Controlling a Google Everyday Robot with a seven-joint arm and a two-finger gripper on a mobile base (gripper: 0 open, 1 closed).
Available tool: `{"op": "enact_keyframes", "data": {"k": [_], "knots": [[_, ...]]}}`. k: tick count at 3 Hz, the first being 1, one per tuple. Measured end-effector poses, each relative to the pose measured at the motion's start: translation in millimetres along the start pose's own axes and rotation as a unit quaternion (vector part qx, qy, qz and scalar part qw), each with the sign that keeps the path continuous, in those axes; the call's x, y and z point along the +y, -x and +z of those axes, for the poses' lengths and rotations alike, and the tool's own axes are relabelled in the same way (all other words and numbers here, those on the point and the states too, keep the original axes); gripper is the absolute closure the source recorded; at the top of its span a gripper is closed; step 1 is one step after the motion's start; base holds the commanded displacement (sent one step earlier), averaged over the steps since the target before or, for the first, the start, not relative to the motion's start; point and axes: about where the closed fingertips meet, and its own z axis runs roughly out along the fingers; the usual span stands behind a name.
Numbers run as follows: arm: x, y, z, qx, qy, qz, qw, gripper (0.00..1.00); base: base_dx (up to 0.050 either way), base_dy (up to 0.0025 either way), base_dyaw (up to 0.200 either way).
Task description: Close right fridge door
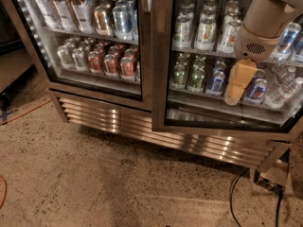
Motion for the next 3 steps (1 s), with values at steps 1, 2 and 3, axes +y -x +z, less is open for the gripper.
{"op": "enact_keyframes", "data": {"k": [1, 2, 3], "knots": [[0.0, 0.0, 0.0, 0.0, 0.0, 0.0, 1.0, 0.0, 0.047, -0.00001, 0.0], [0.0, 0.0, 0.0, 0.0, 0.0, 0.0, 1.0, 0.0, 0.048, -0.00004, 0.001], [0.0, 0.0, 0.0, 0.0, 0.0, 0.0, 1.0, 0.0, 0.048, 0.0, 0.0]]}}
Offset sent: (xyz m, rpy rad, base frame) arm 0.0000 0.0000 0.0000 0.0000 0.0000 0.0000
